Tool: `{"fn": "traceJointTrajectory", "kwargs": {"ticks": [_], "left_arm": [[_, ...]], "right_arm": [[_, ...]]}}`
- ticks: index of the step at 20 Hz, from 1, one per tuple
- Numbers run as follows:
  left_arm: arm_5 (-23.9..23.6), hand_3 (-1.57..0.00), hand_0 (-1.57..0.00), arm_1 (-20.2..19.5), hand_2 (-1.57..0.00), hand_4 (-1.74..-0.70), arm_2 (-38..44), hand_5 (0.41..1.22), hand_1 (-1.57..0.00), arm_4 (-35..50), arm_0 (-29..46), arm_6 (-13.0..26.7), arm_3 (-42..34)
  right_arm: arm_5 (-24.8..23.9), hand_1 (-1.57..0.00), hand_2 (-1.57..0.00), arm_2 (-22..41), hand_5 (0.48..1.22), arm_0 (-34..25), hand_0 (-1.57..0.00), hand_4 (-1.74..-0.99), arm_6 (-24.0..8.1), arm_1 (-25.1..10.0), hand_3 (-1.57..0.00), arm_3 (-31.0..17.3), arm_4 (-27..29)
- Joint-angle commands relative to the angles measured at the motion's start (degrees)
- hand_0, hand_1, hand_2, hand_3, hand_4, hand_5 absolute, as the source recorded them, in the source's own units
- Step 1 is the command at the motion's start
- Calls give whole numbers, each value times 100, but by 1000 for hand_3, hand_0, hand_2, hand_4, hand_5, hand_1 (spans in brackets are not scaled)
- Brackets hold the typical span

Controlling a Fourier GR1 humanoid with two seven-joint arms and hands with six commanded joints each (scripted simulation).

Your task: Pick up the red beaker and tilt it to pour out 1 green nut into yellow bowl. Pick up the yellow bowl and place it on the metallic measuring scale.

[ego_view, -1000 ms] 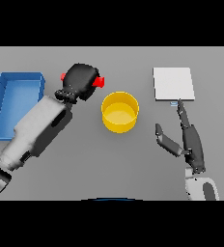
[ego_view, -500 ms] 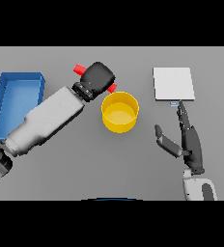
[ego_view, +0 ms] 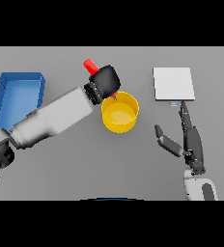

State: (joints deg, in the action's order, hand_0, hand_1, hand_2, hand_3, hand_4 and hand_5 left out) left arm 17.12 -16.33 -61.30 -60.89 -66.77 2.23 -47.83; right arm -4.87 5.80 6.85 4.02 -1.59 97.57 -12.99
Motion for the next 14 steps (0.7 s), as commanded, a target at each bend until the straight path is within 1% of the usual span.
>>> {"fn": "traceJointTrajectory", "kwargs": {"ticks": [1, 3, 4, 5, 6, 7, 8, 9, 10, 12, 14], "left_arm": [[-17, -1558, -1571, 28, -1571, -1739, -80, 1221, -1571, -58, -59, -2, 35], [11, -1563, -1571, 59, -1571, -1738, -236, 1221, -1571, -157, -245, -42, 160], [54, -1564, -1571, 93, -1571, -1737, -336, 1221, -1571, -207, -359, -123, 295], [99, -1566, -1571, 195, -1571, -1737, -464, 1221, -1571, -275, -429, -127, 422], [134, -1567, -1571, 193, -1571, -1736, -545, 1221, -1571, -298, -543, -268, 504], [140, -1568, -1571, 204, -1571, -1735, -648, 1221, -1571, -338, -605, -344, 477], [160, -1568, -1571, 230, -1571, -1735, -767, 1221, -1571, -397, -695, -446, 540], [128, -1569, -1571, 234, -1571, -1734, -894, 1221, -1571, -480, -695, -417, 553], [101, -1569, -1571, 214, -1571, -1734, -986, 1221, -1571, -530, -775, -489, 557], [51, -1570, -1571, 241, -1571, -1735, -1151, 1221, -1571, -608, -880, -567, 591], [-14, -1570, -1571, 280, -1571, -1734, -1285, 1221, -1571, -662, -985, -635, 644]], "right_arm": [[3, 1, 1, -2, 600, 3, 1, -1276, -14, -14, 1, 0, -8], [-34, 1, 1, -16, 588, -125, 1, -1270, -114, -41, 1, -113, -79], [-71, 1, 1, 49, 586, -95, 1, -1260, -61, 34, 1, -131, -135], [-129, 1, 1, 28, 583, -73, 1, -1250, -37, -2, 1, -127, -206], [-164, 1, 1, -3, 582, -91, 1, -1236, -60, -15, 1, -168, -219], [-128, 1, 1, 33, 583, -44, 1, -1225, 67, -19, 1, -126, -214], [-98, 1, 1, 24, 585, -60, 1, -1216, 50, -24, 1, -140, -183], [-92, 1, 1, 23, 589, -27, 1, -1214, 83, -44, 1, -103, -183], [-123, 1, 1, 74, 591, -71, 1, -1204, 51, -32, 1, -84, -274], [-118, 1, 1, 65, 592, -39, 1, -1210, 150, -25, 1, -81, -245], [-126, 1, 1, 92, 594, -42, 1, -1210, 114, -28, 1, -170, -311]]}}
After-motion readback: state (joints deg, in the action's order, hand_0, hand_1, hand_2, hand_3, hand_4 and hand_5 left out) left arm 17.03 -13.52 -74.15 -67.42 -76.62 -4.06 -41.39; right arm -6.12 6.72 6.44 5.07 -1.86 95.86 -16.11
